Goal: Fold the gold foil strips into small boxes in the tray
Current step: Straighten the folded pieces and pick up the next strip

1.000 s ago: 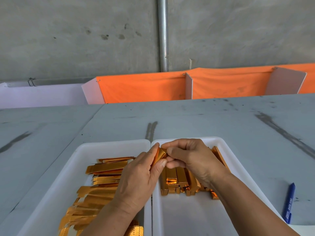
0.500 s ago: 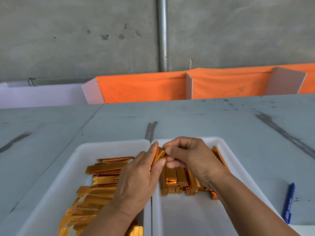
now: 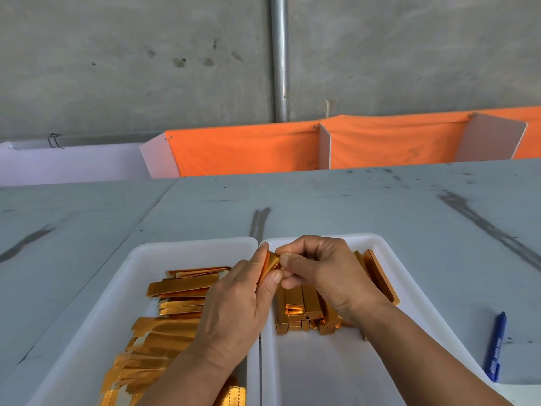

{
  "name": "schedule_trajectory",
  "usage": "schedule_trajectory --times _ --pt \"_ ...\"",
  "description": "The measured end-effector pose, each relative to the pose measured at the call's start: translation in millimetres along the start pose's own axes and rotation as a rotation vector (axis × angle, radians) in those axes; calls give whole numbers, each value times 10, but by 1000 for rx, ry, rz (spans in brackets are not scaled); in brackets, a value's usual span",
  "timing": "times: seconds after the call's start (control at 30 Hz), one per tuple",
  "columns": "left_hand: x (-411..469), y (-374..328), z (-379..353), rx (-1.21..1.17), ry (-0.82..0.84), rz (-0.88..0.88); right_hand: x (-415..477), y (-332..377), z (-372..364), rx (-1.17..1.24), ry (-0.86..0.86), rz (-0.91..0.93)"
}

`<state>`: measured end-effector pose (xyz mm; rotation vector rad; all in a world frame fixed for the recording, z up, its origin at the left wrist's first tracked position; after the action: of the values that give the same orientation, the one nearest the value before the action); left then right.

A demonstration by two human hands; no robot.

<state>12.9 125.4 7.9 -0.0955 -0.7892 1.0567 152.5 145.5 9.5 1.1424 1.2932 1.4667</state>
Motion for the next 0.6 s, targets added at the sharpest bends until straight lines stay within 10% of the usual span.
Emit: schedule_trajectory --times 0.6 --pt "47 99 -46 11 5 42 49 -106 -17 -56 -76 -43"
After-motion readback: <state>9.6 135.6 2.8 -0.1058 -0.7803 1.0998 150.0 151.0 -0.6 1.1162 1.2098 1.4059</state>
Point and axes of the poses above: each hand's wrist, its own x-axis towards the middle knuckle, its own z-axis out of the back of the hand, y = z × x, the point moved 6 cm from there along x, towards the middle knuckle, and after that the axes turned 4 degrees about y, right-handed, at the moved point
